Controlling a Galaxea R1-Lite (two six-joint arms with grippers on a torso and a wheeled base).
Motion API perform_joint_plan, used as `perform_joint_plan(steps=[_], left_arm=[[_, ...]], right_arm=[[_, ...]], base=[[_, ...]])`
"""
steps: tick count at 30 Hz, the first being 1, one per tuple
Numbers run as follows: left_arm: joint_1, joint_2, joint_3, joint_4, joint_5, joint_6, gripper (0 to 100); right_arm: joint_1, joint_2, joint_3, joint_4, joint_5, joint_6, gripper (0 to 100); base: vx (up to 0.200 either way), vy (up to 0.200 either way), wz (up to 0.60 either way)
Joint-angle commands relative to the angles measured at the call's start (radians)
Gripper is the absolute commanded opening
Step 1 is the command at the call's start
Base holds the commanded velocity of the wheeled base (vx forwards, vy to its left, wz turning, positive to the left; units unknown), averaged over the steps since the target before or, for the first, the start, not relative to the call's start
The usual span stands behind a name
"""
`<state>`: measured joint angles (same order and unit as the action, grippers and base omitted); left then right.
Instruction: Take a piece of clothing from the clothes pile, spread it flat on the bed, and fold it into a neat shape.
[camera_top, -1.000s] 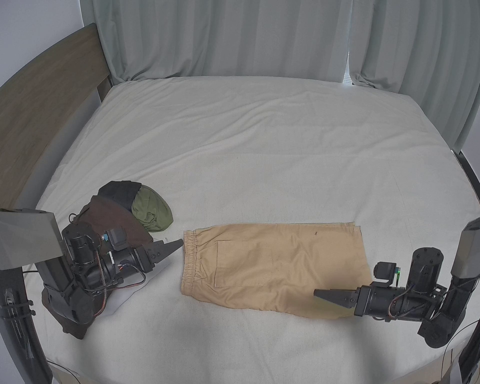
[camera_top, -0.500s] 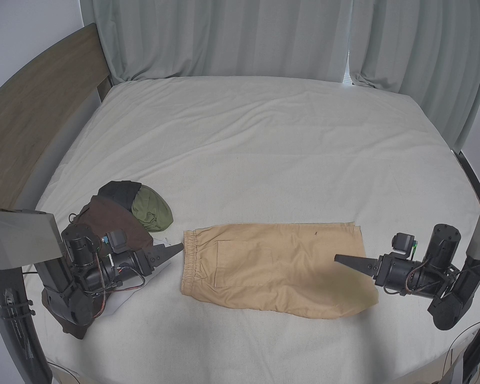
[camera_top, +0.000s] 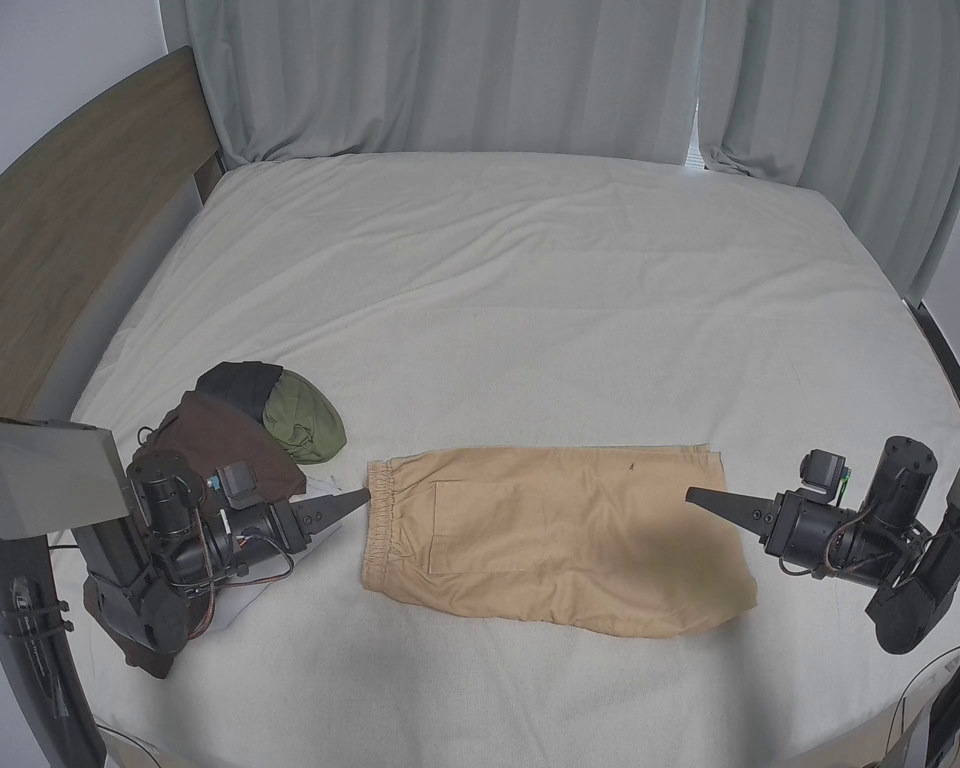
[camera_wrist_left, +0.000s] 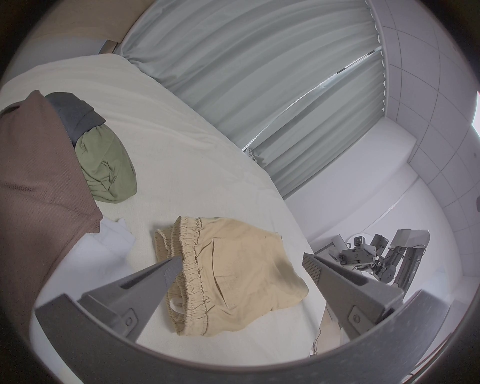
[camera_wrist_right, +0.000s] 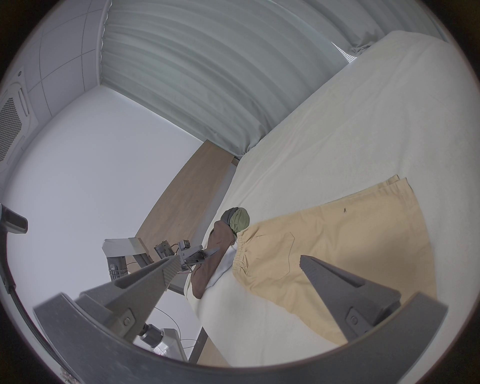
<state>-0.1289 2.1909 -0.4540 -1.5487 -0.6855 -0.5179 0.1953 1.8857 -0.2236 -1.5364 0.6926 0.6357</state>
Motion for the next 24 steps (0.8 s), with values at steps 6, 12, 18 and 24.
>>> perform_joint_plan(steps=[6,12,18,24], left_arm=[[0.0,0.036,0.0,-0.001,0.0,-0.033,100],[0.0,0.072,-0.008,-0.001,0.0,-0.036,100],[-0.001,0.109,-0.017,-0.001,0.001,-0.037,100],[-0.003,0.152,-0.031,-0.001,0.003,-0.034,100]], right_arm=[[0.007,0.0,0.006,-0.001,-0.001,-0.001,100],[0.007,0.0,0.006,-0.001,-0.001,-0.001,100],[0.007,0.003,0.004,-0.001,-0.002,-0.001,100],[0.007,0.009,0.004,-0.001,-0.004,-0.001,100]], base=[[0.0,0.0,0.0],[0.0,0.0,0.0],[0.0,0.0,0.0],[0.0,0.0,0.0]])
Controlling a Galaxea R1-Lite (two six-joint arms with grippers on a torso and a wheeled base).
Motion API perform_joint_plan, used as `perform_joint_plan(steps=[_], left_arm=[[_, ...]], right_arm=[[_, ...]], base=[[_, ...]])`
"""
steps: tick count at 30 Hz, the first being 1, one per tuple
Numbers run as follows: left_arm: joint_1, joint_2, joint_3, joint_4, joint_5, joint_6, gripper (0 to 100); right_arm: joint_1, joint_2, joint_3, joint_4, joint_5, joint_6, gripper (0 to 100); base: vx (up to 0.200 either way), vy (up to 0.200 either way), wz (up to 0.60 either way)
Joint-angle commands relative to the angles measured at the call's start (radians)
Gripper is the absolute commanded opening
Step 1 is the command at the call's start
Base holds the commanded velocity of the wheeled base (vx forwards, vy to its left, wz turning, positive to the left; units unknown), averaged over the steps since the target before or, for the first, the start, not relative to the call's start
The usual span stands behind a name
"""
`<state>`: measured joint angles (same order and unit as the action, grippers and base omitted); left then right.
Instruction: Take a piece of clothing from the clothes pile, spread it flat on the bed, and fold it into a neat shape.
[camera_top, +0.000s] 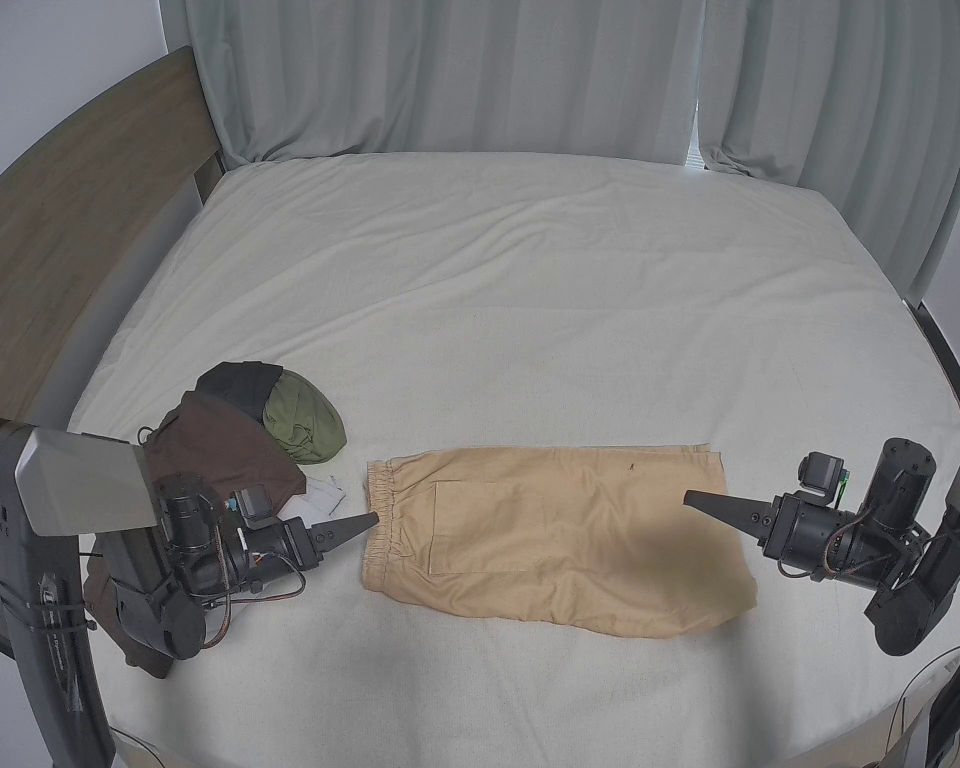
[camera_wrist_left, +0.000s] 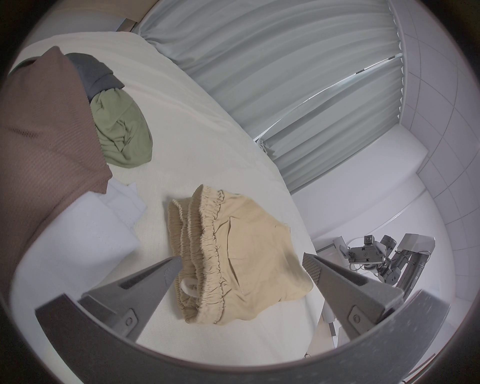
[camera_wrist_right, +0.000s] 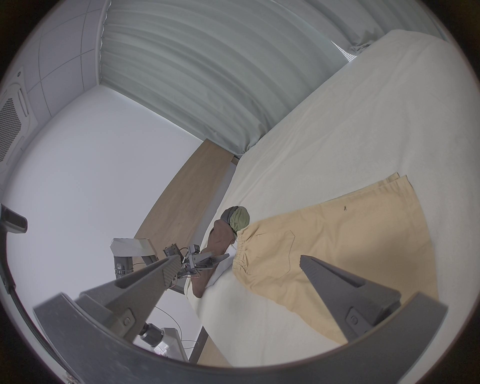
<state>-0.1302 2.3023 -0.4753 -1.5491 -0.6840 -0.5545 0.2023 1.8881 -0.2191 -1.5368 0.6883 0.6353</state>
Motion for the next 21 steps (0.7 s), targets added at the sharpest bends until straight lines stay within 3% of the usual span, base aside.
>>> perform_joint_plan(steps=[1,12,15,21], left_arm=[[-0.003,0.045,-0.011,0.0,0.001,0.002,100],[-0.025,0.114,-0.039,0.0,0.024,0.007,100],[-0.045,0.16,-0.068,0.0,0.08,0.005,100],[-0.054,0.184,-0.069,0.0,0.08,0.001,100]], right_arm=[[0.0,0.008,0.0,0.0,-0.001,0.0,100],[0.005,0.022,0.003,0.0,-0.003,-0.005,100],[0.005,0.025,0.003,0.0,-0.004,-0.003,100],[0.005,0.025,0.003,0.0,-0.004,-0.005,100]], base=[[0.0,0.0,0.0],[0.0,0.0,0.0],[0.0,0.0,0.0],[0.0,0.0,0.0]])
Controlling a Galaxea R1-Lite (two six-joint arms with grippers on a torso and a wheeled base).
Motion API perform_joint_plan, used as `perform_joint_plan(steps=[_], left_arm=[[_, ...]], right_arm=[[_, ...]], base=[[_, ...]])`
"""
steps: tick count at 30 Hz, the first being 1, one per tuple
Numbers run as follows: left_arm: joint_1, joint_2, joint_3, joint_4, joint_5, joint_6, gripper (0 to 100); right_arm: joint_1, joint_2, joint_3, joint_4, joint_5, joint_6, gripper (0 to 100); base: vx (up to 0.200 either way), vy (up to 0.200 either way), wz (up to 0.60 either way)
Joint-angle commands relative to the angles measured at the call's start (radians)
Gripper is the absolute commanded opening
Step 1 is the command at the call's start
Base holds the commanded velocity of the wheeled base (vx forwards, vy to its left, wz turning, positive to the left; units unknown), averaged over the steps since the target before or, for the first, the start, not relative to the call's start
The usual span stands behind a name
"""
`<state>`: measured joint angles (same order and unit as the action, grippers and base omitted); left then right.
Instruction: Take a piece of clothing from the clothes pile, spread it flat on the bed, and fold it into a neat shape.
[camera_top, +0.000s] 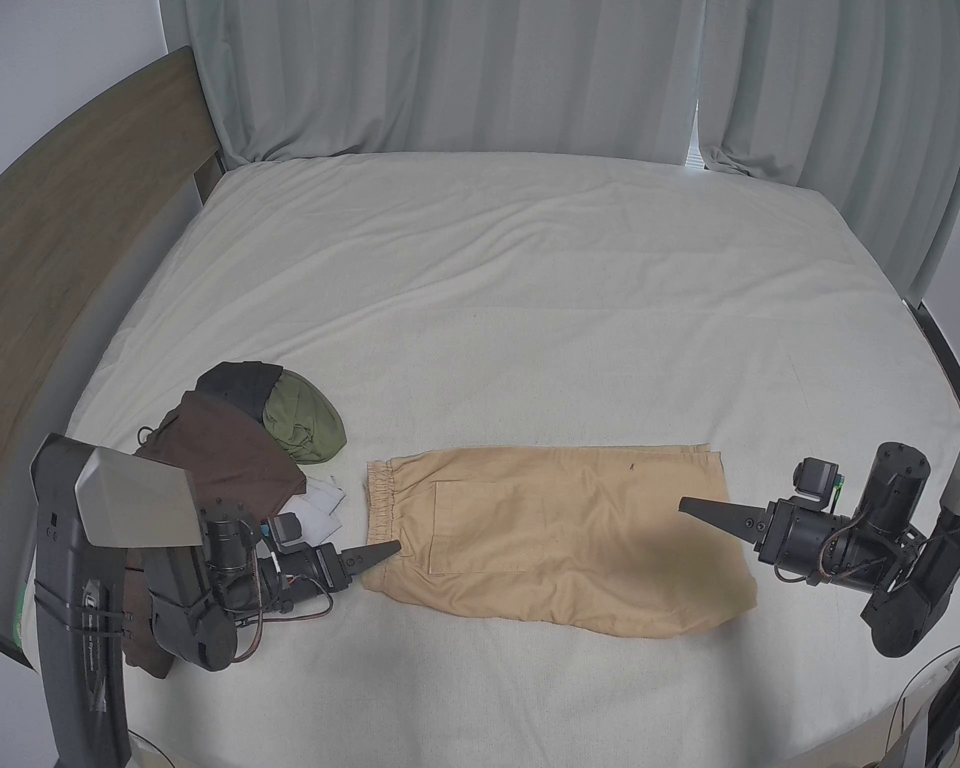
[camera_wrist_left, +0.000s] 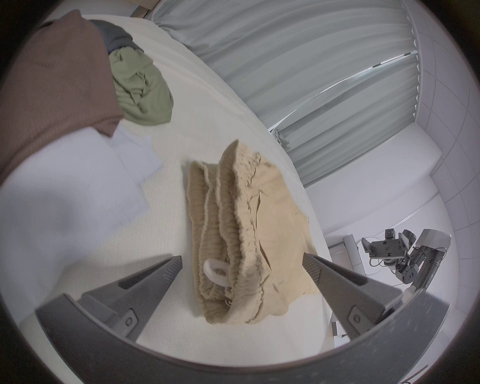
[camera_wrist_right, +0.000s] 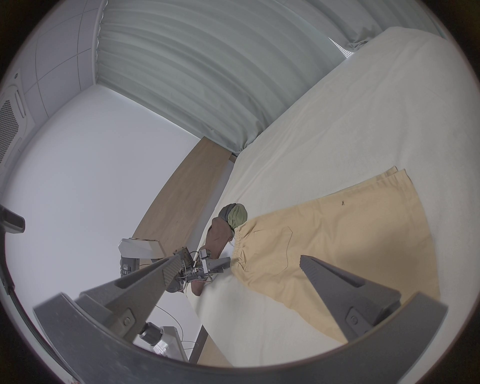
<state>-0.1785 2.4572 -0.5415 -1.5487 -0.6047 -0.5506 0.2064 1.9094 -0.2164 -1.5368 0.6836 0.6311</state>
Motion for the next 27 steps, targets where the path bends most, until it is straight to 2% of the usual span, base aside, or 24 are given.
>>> perform_joint_plan(steps=[1,13,22,27], left_arm=[[-0.007,0.029,-0.002,-0.001,0.0,-0.003,100],[-0.049,0.065,-0.002,-0.001,0.002,-0.017,100],[-0.081,0.037,-0.037,-0.001,0.005,-0.17,100],[-0.091,0.019,-0.081,-0.001,0.054,-0.252,100]], right_arm=[[0.001,0.004,0.0,0.0,0.001,-0.001,100],[0.002,0.002,0.0,0.0,-0.001,-0.001,100],[0.004,0.002,0.002,0.0,-0.001,-0.002,100],[0.005,-0.004,0.002,0.0,-0.001,-0.004,100]], base=[[0.0,0.0,0.0],[0.0,0.0,0.0],[0.0,0.0,0.0],[0.0,0.0,0.0]])
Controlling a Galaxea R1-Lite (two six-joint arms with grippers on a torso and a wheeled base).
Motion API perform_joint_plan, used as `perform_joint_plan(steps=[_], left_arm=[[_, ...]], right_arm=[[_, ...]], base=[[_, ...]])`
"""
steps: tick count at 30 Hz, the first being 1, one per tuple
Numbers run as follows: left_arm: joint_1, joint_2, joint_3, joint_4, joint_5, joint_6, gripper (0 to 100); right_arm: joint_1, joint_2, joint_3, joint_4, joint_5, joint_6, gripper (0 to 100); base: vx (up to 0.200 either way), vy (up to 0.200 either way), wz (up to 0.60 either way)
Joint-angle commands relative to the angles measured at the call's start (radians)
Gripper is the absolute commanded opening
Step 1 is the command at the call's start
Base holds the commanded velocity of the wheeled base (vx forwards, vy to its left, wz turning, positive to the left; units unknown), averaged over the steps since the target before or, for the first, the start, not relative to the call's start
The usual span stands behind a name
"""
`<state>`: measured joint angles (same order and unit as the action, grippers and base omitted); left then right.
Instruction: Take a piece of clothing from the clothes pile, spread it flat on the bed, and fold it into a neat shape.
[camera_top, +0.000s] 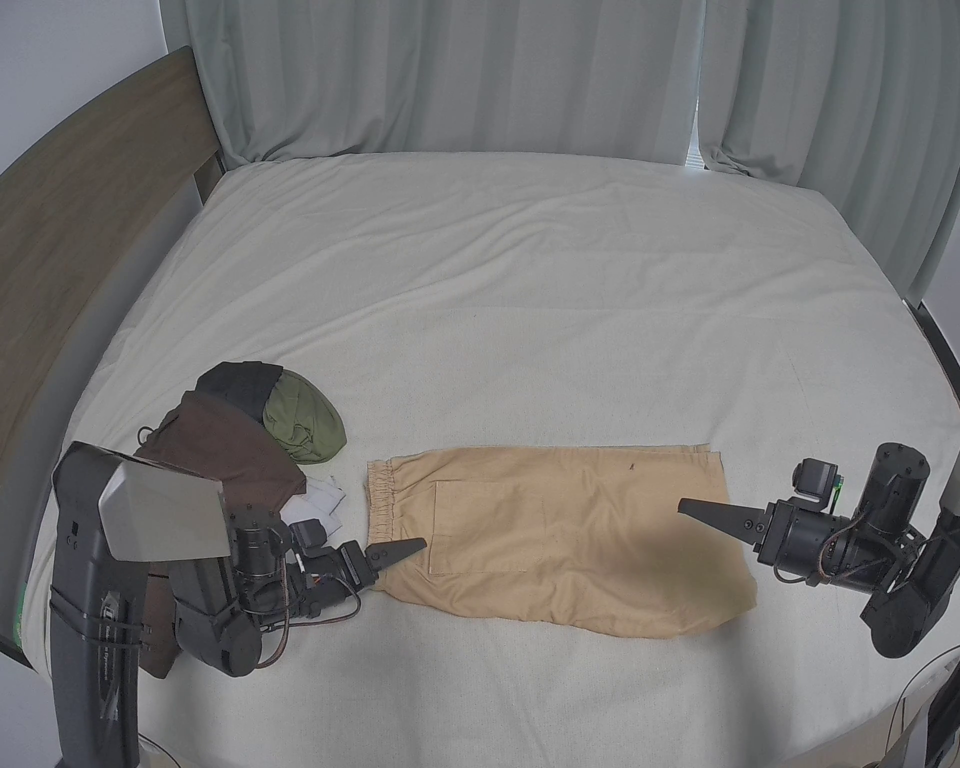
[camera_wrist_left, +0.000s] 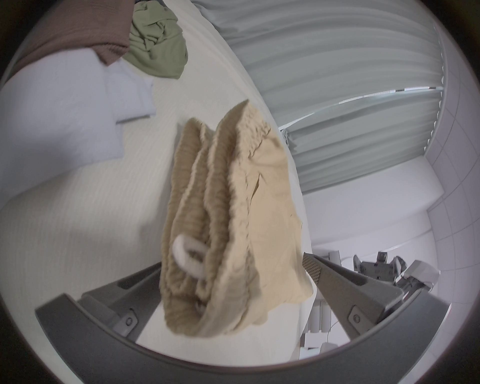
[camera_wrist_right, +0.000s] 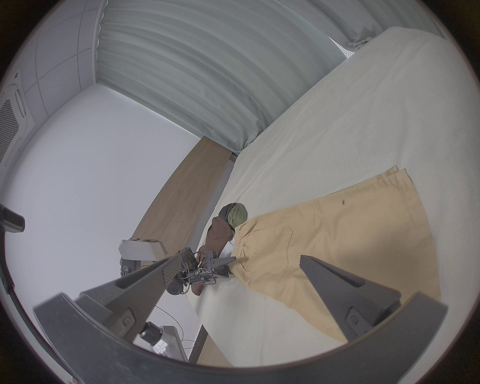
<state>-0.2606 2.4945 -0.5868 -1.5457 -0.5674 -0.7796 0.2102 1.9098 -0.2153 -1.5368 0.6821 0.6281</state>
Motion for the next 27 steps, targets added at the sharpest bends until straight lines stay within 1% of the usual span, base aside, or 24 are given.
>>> perform_joint_plan(steps=[1,5,17,18,22,27], left_arm=[[-0.011,-0.017,-0.045,-0.004,0.024,-0.032,100],[-0.008,-0.008,-0.076,-0.001,0.031,-0.035,100],[-0.02,0.021,-0.087,-0.002,0.035,-0.037,100],[-0.022,0.026,-0.091,-0.002,0.038,-0.037,0],[-0.022,0.038,-0.114,-0.002,0.049,-0.035,0],[-0.019,0.038,-0.11,-0.002,0.047,-0.035,0]], right_arm=[[0.001,-0.005,0.001,0.0,0.0,-0.001,100],[0.011,-0.005,0.001,0.0,-0.001,0.001,100],[0.021,-0.008,0.002,0.0,-0.004,-0.001,100],[0.021,-0.008,0.002,0.0,-0.003,-0.001,100],[0.021,-0.006,0.002,0.0,-0.003,-0.001,100],[0.021,-0.006,0.004,0.0,-0.004,-0.001,100]], base=[[0.0,0.0,0.0],[0.0,0.0,0.0],[0.0,0.0,0.0],[0.0,0.0,0.0],[0.0,0.0,0.0],[0.0,0.0,0.0]])
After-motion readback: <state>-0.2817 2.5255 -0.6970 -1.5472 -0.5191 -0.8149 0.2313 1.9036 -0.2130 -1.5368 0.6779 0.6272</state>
